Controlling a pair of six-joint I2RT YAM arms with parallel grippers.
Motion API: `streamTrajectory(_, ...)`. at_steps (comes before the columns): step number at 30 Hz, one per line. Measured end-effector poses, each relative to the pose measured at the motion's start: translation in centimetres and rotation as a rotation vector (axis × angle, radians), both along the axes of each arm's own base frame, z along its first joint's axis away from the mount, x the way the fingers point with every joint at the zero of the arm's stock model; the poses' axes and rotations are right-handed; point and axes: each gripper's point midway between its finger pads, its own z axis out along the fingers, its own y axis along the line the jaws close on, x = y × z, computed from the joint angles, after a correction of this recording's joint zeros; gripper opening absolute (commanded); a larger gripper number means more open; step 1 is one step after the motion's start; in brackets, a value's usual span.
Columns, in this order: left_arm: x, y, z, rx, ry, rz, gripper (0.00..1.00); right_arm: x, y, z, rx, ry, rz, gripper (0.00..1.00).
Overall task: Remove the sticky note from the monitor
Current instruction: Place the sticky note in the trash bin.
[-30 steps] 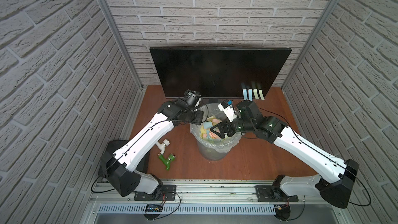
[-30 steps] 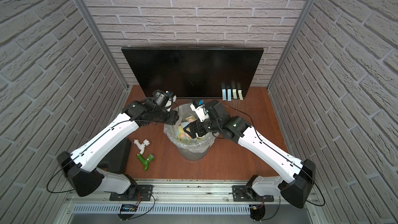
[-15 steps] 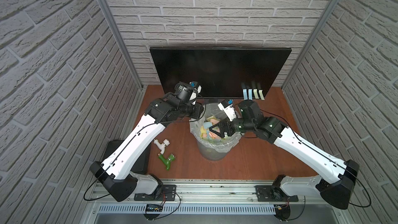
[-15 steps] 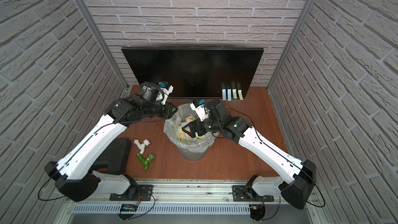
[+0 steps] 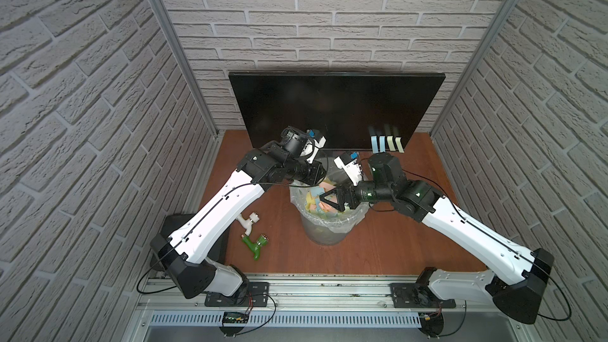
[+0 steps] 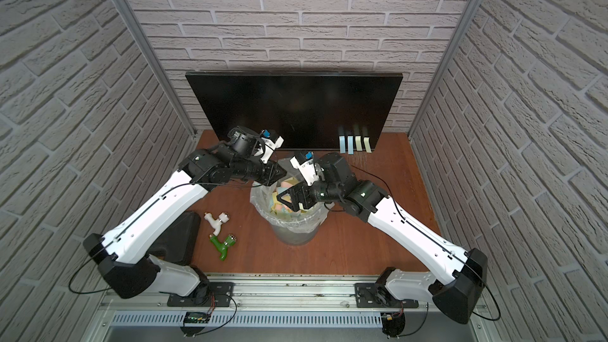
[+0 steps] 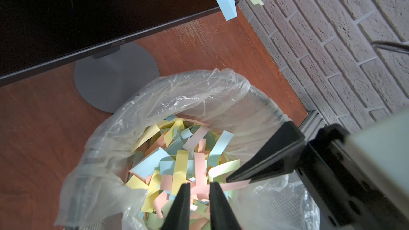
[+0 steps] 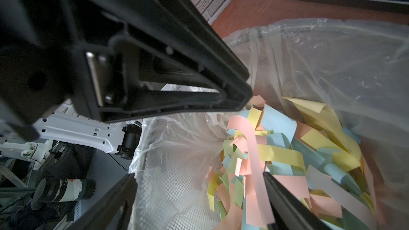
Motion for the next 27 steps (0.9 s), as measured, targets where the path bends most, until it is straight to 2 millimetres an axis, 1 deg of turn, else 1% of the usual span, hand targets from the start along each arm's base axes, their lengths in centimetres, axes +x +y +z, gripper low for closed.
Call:
streamTrajectory(6,-0.5,-1.0,-0.4,-0.006,0.015,-0.039,0.22,-0.1,0.0,0.6,0.019,-0.012,0.008,0.89)
streamTrajectory(13,-0.9,-1.7,-1.3,-0.003,0.036,-0.065,0.23,-0.2,0.0,0.6,0.023,-0.011,0.011,0.89)
streamTrajectory(20,-1.0,-1.7,-2.4,0.014,0.052,-0.072,0.22,0.1,-0.3,0.9,0.029,-0.019,0.0,0.89)
streamTrajectory(27,-1.1,-1.5,-3.1,0.033,0.059,-0.075,0.22,0.4,-0.7,1.7,0.048,-0.039,-0.02,0.89)
